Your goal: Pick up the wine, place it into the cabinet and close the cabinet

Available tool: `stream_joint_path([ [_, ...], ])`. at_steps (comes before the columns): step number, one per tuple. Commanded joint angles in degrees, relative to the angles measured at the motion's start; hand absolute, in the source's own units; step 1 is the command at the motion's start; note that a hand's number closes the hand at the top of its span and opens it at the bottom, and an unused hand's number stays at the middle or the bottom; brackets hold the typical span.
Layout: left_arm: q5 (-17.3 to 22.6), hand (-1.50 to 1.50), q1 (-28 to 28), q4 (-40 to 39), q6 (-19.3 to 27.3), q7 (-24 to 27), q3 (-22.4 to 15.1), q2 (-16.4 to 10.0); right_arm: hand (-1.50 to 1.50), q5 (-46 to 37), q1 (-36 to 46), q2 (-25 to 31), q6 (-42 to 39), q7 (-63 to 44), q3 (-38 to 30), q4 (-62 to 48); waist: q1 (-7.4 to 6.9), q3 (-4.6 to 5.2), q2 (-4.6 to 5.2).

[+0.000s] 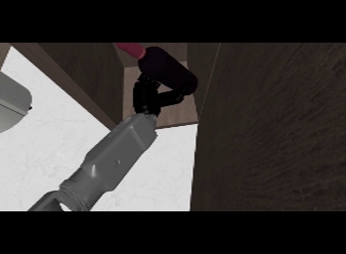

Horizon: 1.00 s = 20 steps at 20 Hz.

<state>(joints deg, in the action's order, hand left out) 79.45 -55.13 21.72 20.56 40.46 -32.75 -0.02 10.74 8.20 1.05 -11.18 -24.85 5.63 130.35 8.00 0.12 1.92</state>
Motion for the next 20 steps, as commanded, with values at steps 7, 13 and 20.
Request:
stream_joint_path([
  [7,6.1,-1.50,-3.1,-1.1,2.0,2.0,-1.7,0.0,-1.50,-0.2,-1.7,0.0,-0.3,0.6,0.5,1.5,0.20,-0.03,0.07],
  [13,6.1,-1.50,-3.9,-3.2,5.8,2.4,-5.5,0.0,-1.50,-1.5,-0.1,-0.1,-0.2,1.2,0.9,-0.3,-0.12,-0.02,0.11],
  [20,3.1,-1.50,-6.2,-3.0,8.6,3.2,-11.1,0.0,-1.50,-0.3,-2.6,-0.8,0.0,1.1,1.2,0.9,-0.72,-0.09,-0.24],
])
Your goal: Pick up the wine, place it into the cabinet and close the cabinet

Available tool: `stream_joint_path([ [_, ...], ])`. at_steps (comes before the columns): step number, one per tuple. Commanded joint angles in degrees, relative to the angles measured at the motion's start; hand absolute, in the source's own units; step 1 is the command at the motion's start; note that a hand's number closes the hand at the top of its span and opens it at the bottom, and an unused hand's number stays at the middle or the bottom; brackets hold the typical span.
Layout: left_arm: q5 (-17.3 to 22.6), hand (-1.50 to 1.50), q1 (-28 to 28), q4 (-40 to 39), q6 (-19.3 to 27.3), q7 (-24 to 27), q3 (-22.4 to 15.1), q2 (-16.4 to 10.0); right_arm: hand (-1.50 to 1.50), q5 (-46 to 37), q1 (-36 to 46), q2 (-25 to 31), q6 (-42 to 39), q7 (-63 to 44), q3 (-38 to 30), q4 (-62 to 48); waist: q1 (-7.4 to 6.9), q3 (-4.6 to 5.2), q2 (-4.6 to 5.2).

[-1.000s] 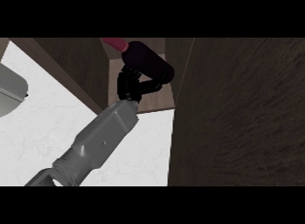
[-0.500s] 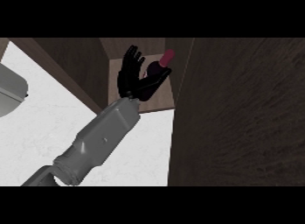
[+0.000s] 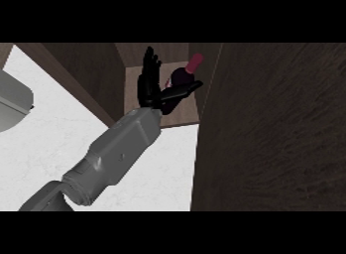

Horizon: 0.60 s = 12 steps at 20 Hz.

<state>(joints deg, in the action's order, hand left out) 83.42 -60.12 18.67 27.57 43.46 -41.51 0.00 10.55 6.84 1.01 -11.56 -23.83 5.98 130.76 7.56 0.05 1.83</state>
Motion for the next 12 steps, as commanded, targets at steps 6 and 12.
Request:
stream_joint_path([
  [6,0.7,-1.50,-0.1,3.5,2.4,3.4,-3.8,0.0,-1.50,1.4,-1.2,0.9,-0.8,-0.3,-0.9,0.9,-0.51,-0.04,-0.25],
  [12,2.8,-1.50,0.7,6.1,2.2,6.8,-4.7,0.0,-1.50,-1.6,-2.5,-0.4,0.2,-0.3,1.9,0.9,-1.81,-0.02,-0.56],
])
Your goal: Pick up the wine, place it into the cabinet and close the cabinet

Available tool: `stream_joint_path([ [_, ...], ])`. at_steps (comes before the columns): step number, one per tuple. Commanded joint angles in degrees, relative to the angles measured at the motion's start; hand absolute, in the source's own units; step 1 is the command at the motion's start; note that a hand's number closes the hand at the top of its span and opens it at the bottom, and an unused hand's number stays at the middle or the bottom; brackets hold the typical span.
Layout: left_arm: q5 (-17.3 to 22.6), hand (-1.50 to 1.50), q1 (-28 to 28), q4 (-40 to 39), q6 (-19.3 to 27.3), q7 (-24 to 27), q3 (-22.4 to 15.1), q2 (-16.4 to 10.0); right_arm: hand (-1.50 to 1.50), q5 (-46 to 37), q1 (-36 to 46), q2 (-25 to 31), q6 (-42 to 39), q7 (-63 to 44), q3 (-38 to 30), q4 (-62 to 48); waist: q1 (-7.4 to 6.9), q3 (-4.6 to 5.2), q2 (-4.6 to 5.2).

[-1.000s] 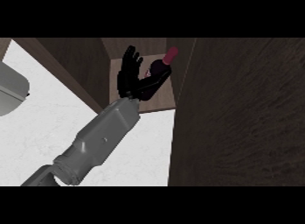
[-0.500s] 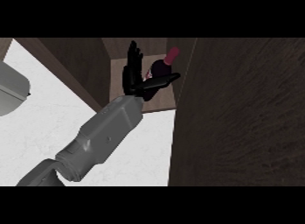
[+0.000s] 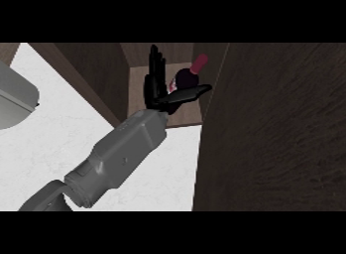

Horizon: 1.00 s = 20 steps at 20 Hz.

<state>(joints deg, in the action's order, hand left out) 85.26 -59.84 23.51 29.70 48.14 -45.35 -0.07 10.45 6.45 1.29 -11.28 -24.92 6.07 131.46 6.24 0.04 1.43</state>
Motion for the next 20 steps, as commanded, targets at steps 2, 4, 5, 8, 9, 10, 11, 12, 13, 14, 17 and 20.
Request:
stream_joint_path([
  [2,1.7,-1.50,1.7,1.7,-1.6,2.3,-1.1,0.1,-1.50,-1.2,-0.5,-0.9,0.7,1.3,0.2,-0.7,-1.38,-0.01,-0.28],
  [4,2.2,-1.50,1.3,6.3,1.3,1.3,-3.3,0.1,-1.50,0.9,-3.1,0.3,-0.5,0.9,-1.0,1.4,-1.62,-0.05,-0.64],
  [5,3.0,-1.50,3.2,5.5,-0.8,2.3,-3.2,0.1,-1.50,-0.4,-1.9,0.2,0.2,-0.1,-0.1,1.7,-1.63,-0.01,-0.51],
  [8,3.2,-1.50,4.8,6.9,-1.8,3.6,-5.1,0.1,-1.50,0.6,-1.2,0.6,1.1,-2.6,-1.3,2.4,-2.24,0.00,-0.64],
  [9,2.5,-1.50,4.5,8.6,-2.6,1.9,-5.8,0.1,-1.50,-0.9,-0.1,-0.4,1.8,-1.2,-0.7,0.6,-3.30,-0.01,-0.84],
  [10,2.6,-1.50,3.3,4.9,-3.7,1.8,-5.3,0.1,-1.50,-2.0,0.0,-1.2,2.7,-2.8,1.9,2.3,-2.97,0.01,-0.72],
  [11,2.6,-1.50,4.0,5.4,-4.1,1.7,-6.4,0.1,-1.50,-1.9,-2.8,-0.1,1.2,-1.2,0.8,3.0,-2.63,-0.02,-0.70],
  [12,2.7,-1.50,5.9,10.1,-1.0,4.3,-7.9,0.1,-1.50,-0.1,-1.7,0.6,0.3,-1.0,-0.5,1.2,-3.09,-0.03,-0.84],
  [13,2.5,-1.50,3.2,8.4,-0.5,0.6,-6.8,0.1,-1.50,-3.9,-0.6,-0.8,2.6,-2.4,2.2,2.3,-3.82,-0.01,-1.00],
  [14,1.6,-1.50,5.5,9.6,-1.1,3.5,-7.2,0.1,-1.50,-3.2,-2.1,-1.2,1.9,0.6,1.5,0.4,-4.19,-0.03,-1.05],
  [17,0.9,-1.50,9.7,12.6,-0.3,6.2,-9.8,0.1,-1.50,-1.3,-1.1,0.8,2.2,-3.8,-0.9,3.6,-4.14,-0.02,-1.13],
  [20,0.7,-1.50,10.7,17.0,4.6,7.8,-9.8,0.1,-1.50,-1.2,3.3,0.5,3.8,-5.9,-1.1,2.2,-4.72,-0.01,-1.20],
])
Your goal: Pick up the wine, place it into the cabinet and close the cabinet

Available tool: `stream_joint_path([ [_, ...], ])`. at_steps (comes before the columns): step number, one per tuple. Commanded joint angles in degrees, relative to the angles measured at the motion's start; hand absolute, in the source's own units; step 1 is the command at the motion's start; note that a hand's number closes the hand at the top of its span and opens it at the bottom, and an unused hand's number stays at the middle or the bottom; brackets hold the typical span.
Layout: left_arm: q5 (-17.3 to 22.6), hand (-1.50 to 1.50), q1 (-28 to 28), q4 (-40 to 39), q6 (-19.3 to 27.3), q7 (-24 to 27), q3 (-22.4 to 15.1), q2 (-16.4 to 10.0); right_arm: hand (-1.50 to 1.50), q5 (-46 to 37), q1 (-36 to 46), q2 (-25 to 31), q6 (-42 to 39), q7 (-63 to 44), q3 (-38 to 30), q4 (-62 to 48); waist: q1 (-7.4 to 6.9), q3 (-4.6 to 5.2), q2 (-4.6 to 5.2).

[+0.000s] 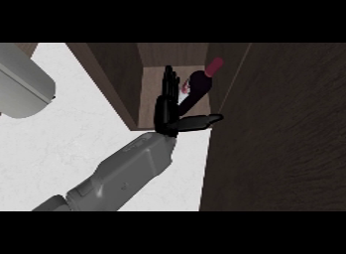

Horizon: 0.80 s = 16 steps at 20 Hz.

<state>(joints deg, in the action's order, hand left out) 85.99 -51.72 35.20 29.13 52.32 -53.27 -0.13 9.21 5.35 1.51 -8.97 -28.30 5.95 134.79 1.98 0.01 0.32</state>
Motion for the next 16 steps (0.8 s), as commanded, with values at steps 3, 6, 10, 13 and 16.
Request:
stream_joint_path([
  [3,-3.5,-1.50,3.6,4.8,3.5,3.1,0.3,0.1,-1.50,-2.8,-5.4,-0.8,-1.2,3.5,2.6,1.1,-0.96,-0.01,-0.26],
  [6,-7.0,-1.50,3.7,5.5,3.5,1.2,2.8,0.1,-1.50,-1.1,0.3,-0.1,1.5,-2.0,0.1,1.0,-1.55,0.00,-0.33],
  [10,-12.8,-1.50,10.1,11.6,1.7,0.9,2.3,-2.3,-1.50,-0.1,-1.0,0.8,-0.1,0.7,-2.0,-0.8,-2.01,-0.02,-0.40],
  [13,-14.4,-1.50,12.0,21.4,4.5,-3.7,2.1,-6.6,-1.50,1.2,0.1,1.3,1.1,-3.2,-2.8,2.5,-2.44,-0.02,-0.59],
  [16,-18.7,-1.50,15.3,19.8,0.3,-2.5,2.4,-5.8,-1.50,1.7,1.6,1.4,0.6,-0.3,-4.6,-1.2,-2.07,-0.02,-0.37],
])
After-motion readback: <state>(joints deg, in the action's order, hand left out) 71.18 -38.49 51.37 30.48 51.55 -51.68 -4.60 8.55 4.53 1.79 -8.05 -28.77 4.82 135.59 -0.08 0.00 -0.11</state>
